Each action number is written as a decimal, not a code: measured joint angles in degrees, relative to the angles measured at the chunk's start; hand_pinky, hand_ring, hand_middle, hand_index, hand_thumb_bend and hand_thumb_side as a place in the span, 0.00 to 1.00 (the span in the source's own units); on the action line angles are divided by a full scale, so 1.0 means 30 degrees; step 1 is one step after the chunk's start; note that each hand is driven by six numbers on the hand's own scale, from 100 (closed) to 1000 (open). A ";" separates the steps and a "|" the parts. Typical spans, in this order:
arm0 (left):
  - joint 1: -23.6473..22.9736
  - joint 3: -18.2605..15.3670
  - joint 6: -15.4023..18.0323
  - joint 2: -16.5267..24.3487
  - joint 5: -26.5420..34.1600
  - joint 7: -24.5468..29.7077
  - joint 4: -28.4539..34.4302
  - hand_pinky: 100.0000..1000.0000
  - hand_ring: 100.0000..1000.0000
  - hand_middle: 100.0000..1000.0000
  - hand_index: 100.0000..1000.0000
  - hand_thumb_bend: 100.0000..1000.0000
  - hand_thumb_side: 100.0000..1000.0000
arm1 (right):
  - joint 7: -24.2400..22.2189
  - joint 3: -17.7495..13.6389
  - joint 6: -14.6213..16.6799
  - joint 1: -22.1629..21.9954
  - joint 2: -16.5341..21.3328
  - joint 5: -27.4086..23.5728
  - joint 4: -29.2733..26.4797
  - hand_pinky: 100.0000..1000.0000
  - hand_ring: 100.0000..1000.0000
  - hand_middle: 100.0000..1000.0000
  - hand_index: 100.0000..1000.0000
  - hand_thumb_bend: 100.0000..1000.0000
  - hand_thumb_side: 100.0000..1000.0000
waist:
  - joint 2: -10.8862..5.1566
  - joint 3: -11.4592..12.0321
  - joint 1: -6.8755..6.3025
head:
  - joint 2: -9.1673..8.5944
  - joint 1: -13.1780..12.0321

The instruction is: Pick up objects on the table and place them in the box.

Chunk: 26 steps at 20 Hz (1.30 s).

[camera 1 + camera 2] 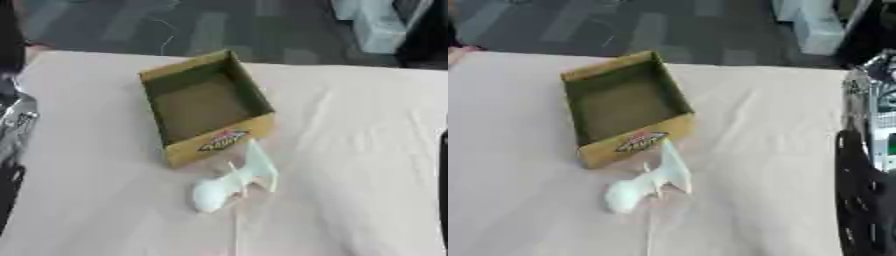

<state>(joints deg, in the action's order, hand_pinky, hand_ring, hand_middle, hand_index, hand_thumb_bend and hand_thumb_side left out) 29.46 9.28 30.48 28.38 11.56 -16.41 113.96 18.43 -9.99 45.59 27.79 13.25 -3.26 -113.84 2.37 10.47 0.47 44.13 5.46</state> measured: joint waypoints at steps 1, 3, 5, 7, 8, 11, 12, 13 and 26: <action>0.0000 0.0000 -0.0001 0.0000 0.0000 0.0001 0.0000 0.63 0.52 0.73 0.77 0.19 0.62 | -0.0004 0.0000 0.0002 0.0000 0.0000 -0.0008 0.0000 0.65 0.54 0.55 0.68 0.00 0.88 | 0.0000 0.0000 0.0000 | 0.0000 -0.0001; 0.0000 0.0001 -0.0001 0.0000 -0.0001 0.0001 0.0000 0.63 0.52 0.73 0.77 0.19 0.62 | -0.0007 0.0000 0.0004 0.0000 0.0000 -0.0018 0.0000 0.65 0.54 0.55 0.68 0.00 0.88 | 0.0000 0.0000 0.0000 | 0.0000 -0.0001; 0.0000 0.0001 -0.0002 0.0000 -0.0002 0.0002 0.0000 0.63 0.52 0.73 0.77 0.19 0.62 | -0.0011 0.0000 0.0003 0.0000 0.0000 -0.0035 0.0000 0.65 0.54 0.55 0.68 0.00 0.88 | 0.0001 0.0000 0.0000 | 0.0000 -0.0002; 0.0000 0.0001 -0.0002 0.0000 -0.0003 0.0002 0.0000 0.63 0.52 0.73 0.77 0.19 0.62 | -0.0014 0.0000 0.0003 0.0000 0.0000 -0.0048 0.0000 0.65 0.54 0.55 0.68 0.00 0.88 | 0.0001 0.0000 0.0000 | 0.0000 -0.0003; 0.0000 0.0001 -0.0003 0.0000 -0.0004 0.0003 0.0000 0.63 0.52 0.73 0.77 0.19 0.62 | -0.0015 0.0000 0.0004 0.0000 0.0001 -0.0051 0.0000 0.65 0.54 0.55 0.68 0.00 0.88 | 0.0002 0.0000 0.0000 | 0.0000 -0.0005; 0.0000 0.0007 -0.0028 0.0000 -0.0026 0.0027 0.0000 0.63 0.51 0.74 0.77 0.18 0.64 | -0.0021 -0.0001 0.0009 0.0000 0.0001 -0.0065 0.0000 0.65 0.54 0.55 0.68 0.00 0.88 | 0.0025 -0.0045 0.0001 | 0.0000 -0.0005; 0.0001 0.0015 -0.0099 0.0002 -0.0055 0.0088 0.0000 0.63 0.51 0.74 0.78 0.17 0.65 | -0.0025 -0.0001 0.0009 0.0000 0.0001 -0.0071 0.0000 0.65 0.54 0.55 0.68 0.00 0.88 | 0.0041 -0.0076 0.0001 | 0.0000 -0.0003; 0.0002 0.0033 -0.0203 0.0006 -0.0082 0.0148 0.0000 0.63 0.51 0.74 0.77 0.17 0.64 | -0.0029 -0.0003 0.0008 0.0000 0.0001 -0.0073 0.0000 0.65 0.54 0.55 0.68 0.00 0.88 | 0.0061 -0.0144 0.0008 | 0.0000 -0.0002; 0.0549 0.1131 -0.3821 0.3208 -0.4663 0.2755 -0.0001 0.65 0.47 0.74 0.79 0.00 0.71 | -0.0139 -0.0100 -0.0124 -0.0007 0.0001 -0.0078 0.0000 0.65 0.54 0.55 0.68 0.00 0.88 | 0.0030 -0.0819 -0.0234 | 0.0002 0.0012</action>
<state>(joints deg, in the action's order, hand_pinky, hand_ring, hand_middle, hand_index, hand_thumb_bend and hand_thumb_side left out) 31.11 12.67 19.01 38.01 -2.43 -8.14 113.95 18.02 -10.29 45.22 27.77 13.26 -3.49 -113.84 2.46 8.02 -0.24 44.14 5.49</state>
